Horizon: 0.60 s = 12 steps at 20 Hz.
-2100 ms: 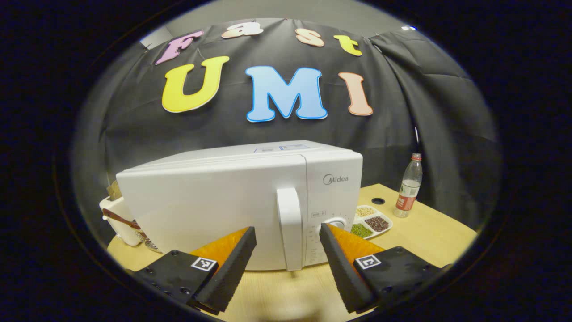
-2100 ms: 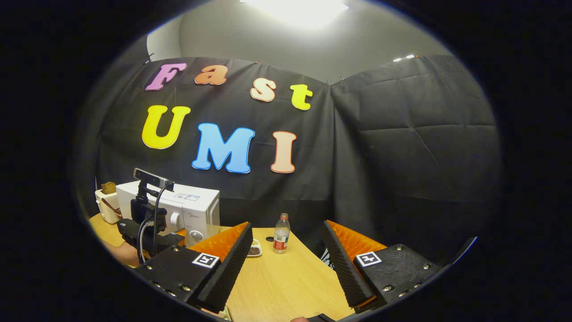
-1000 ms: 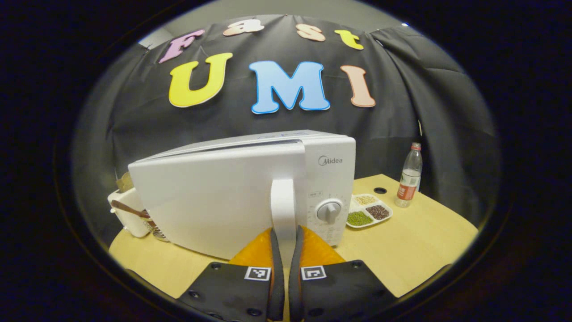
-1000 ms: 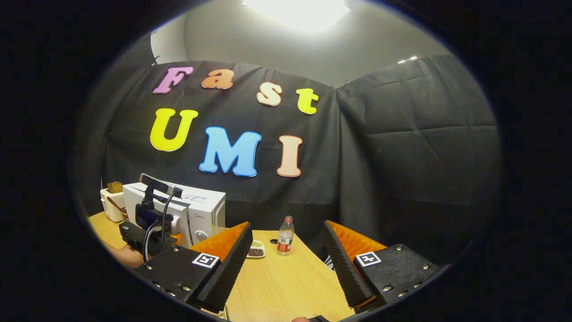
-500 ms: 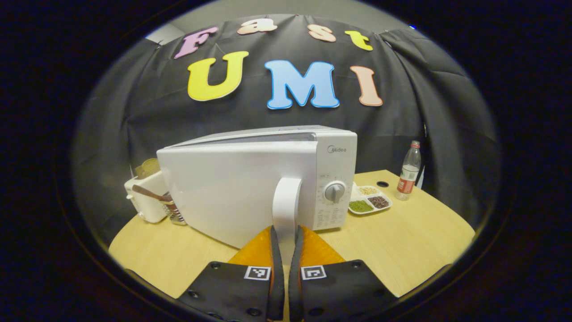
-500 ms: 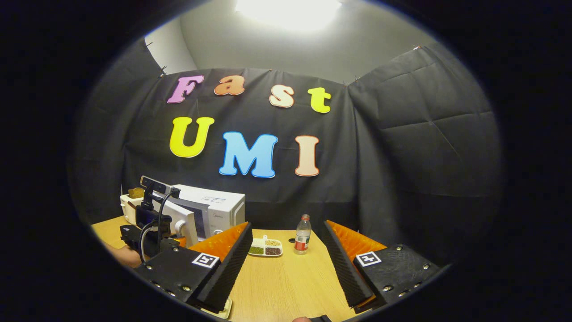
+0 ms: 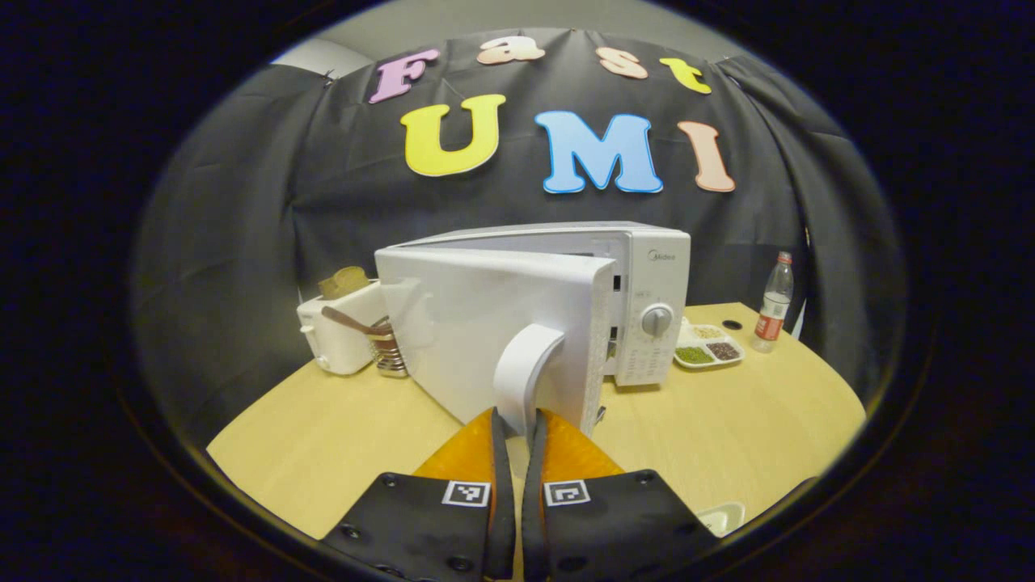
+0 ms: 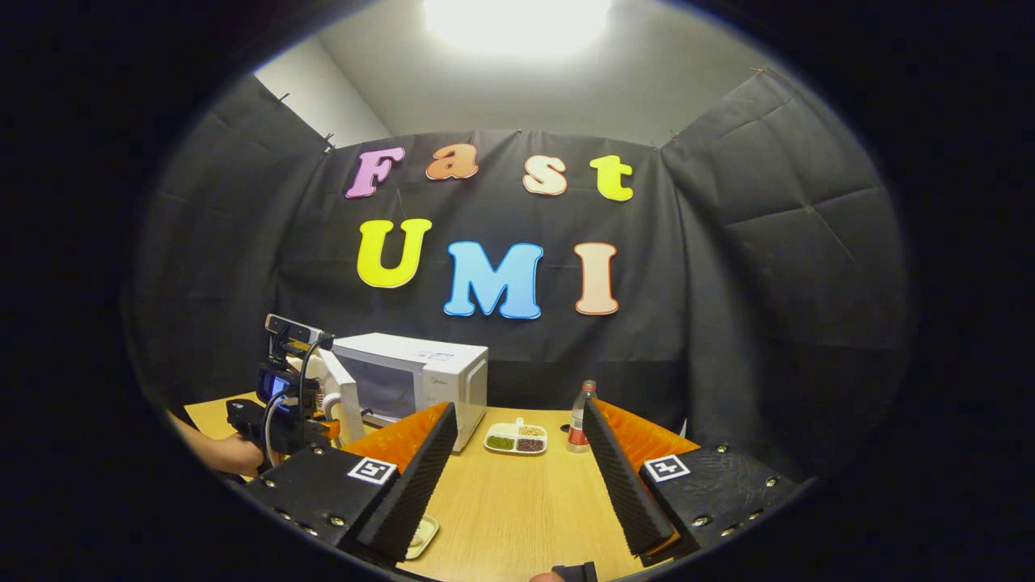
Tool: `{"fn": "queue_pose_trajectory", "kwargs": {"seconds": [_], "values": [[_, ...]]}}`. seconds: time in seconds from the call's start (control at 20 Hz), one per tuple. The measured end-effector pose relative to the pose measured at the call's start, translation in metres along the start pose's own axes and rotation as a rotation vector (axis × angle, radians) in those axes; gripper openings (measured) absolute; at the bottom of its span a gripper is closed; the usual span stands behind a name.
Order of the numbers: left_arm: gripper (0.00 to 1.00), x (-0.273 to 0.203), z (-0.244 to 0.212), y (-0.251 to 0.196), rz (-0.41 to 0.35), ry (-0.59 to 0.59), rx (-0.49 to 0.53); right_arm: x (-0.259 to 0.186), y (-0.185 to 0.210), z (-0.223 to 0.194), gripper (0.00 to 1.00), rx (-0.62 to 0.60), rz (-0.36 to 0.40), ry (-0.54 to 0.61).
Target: Open the microwave oven with the left hand, put the food in, and close the microwave oven.
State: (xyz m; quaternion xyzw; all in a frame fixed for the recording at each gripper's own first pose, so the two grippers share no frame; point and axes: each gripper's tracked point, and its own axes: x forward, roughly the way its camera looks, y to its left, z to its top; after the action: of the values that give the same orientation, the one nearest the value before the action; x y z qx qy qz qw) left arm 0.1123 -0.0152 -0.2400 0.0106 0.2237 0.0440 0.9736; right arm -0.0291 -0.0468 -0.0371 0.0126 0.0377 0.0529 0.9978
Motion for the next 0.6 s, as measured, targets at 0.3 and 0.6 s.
{"fn": "queue_pose_trajectory", "kwargs": {"seconds": [0.3,0.6], "values": [[0.11,-0.022,-0.012,0.041,0.024,0.006,-0.012,0.006,0.031,0.005,0.95,-0.005,0.052,-0.007],[0.1,-0.04,-0.023,0.089,-0.002,0.012,-0.011,0.01,0.081,0.01,0.95,-0.011,0.079,-0.002]]}}
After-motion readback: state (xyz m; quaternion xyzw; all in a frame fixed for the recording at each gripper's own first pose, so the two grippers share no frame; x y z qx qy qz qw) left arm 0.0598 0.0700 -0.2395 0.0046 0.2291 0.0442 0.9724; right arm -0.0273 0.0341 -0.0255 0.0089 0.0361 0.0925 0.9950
